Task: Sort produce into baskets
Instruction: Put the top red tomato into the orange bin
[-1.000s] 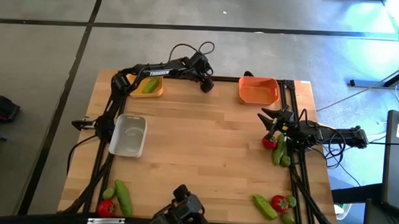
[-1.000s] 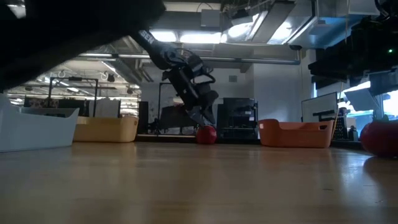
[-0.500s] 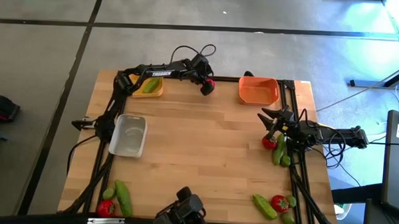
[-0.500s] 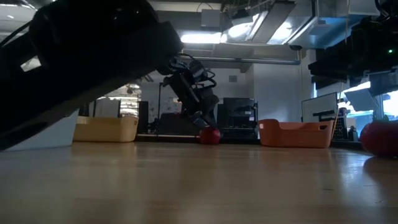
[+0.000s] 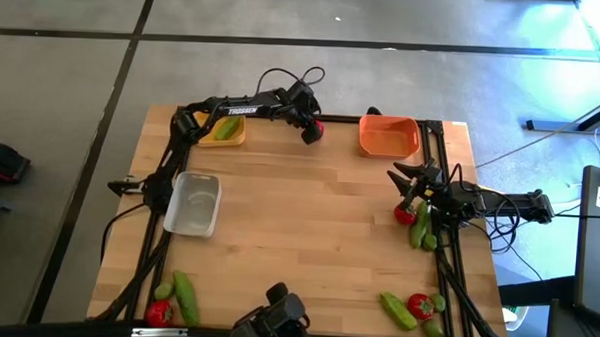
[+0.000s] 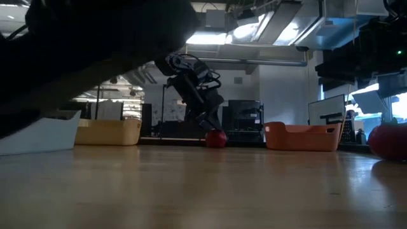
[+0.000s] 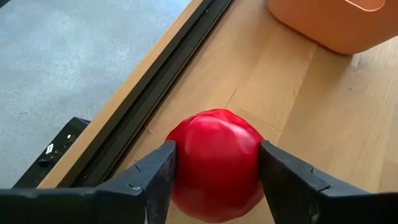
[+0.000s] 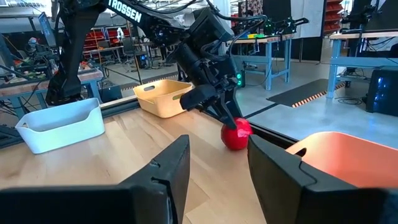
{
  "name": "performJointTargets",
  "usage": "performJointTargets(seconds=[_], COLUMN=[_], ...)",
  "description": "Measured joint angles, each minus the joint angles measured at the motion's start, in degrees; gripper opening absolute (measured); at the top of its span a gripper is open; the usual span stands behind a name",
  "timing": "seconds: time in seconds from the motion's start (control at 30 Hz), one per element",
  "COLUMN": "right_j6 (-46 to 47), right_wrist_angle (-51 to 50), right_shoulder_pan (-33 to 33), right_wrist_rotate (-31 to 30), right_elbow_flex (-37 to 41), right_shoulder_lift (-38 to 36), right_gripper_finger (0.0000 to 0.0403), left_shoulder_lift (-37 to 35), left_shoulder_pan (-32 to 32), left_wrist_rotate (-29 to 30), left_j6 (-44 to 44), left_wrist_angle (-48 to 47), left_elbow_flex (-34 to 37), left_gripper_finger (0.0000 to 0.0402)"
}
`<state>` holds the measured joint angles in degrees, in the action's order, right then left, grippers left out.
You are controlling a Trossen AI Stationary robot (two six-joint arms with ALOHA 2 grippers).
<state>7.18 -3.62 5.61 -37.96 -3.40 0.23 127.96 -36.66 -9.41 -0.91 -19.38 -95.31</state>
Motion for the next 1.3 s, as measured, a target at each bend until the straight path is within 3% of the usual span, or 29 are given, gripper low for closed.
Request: performJointTargets(seconds=[0.7, 1.3], right_j6=[0.0, 0.0], right_wrist_angle=[-0.28, 0.11], right_shoulder_pan=[0.0, 0.02], right_wrist_rotate=[0.03, 0.27], right_elbow_flex=[0.02, 0.07], right_shoulder_lift=[0.02, 0.0], right_gripper_finger=[0.0154, 0.0154], left_shoulder_lift=[-7.3, -8.13], left_shoulder_pan=[6.07, 9.49], left_wrist_rotate=[0.74, 0.87], left_j6=[-0.79, 2.49], left_wrist_angle=[-1.11, 13.57], left_elbow_flex=[0.2, 0.0], left_gripper_finger=[0.0196, 0.0197])
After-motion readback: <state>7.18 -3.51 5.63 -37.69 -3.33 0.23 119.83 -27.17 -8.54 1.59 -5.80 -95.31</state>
